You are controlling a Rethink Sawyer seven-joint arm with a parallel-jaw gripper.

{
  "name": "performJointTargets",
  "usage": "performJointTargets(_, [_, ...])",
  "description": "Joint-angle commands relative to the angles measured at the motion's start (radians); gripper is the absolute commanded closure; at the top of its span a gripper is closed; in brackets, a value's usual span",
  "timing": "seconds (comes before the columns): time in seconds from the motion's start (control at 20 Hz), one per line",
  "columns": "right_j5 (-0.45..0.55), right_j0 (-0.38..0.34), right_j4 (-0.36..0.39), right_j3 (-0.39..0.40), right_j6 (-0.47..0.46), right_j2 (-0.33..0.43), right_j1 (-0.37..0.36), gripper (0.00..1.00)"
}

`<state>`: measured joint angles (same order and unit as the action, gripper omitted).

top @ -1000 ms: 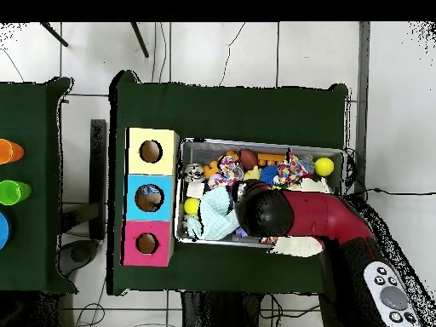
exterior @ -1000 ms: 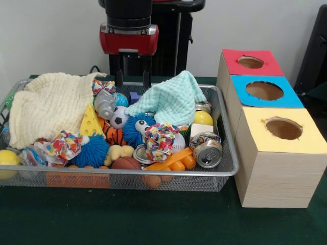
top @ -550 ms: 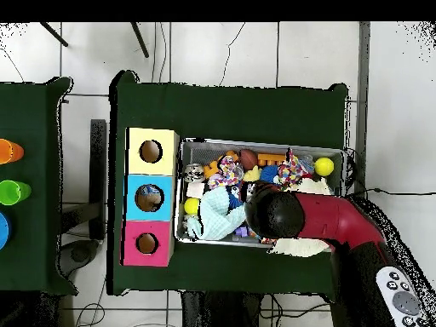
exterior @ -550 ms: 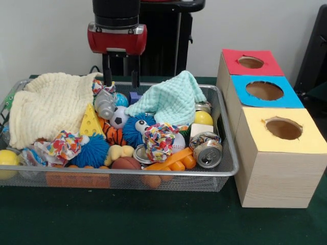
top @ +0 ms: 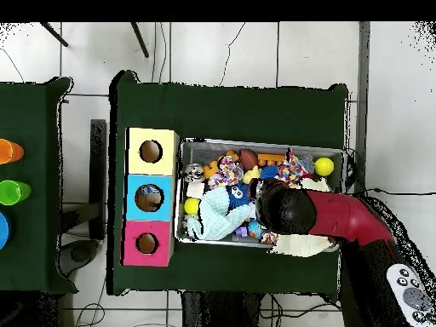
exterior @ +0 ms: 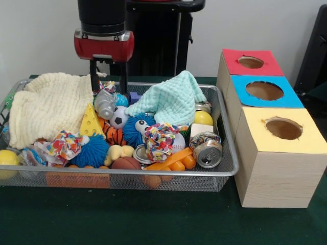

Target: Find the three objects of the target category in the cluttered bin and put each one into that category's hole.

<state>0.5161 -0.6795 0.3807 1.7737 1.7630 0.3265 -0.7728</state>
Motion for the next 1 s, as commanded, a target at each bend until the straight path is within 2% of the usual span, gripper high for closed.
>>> performJointTargets(0.05, [0.081,-0.038,0.097,-0.061,-0.118,-0.001,0.079,0.00])
performJointTargets(0.6, [0.101,-0.126,0.120,-0.064,-0.164,0.037,0.115,0.00])
performJointTargets(0.85, [0.095,-0.151,0.130,-0.016,-0.152,0.040,0.090,0.00])
performJointTargets(1.0, [0.106,-0.165,0.126,0.022,-0.152,0.041,0.044,0.00])
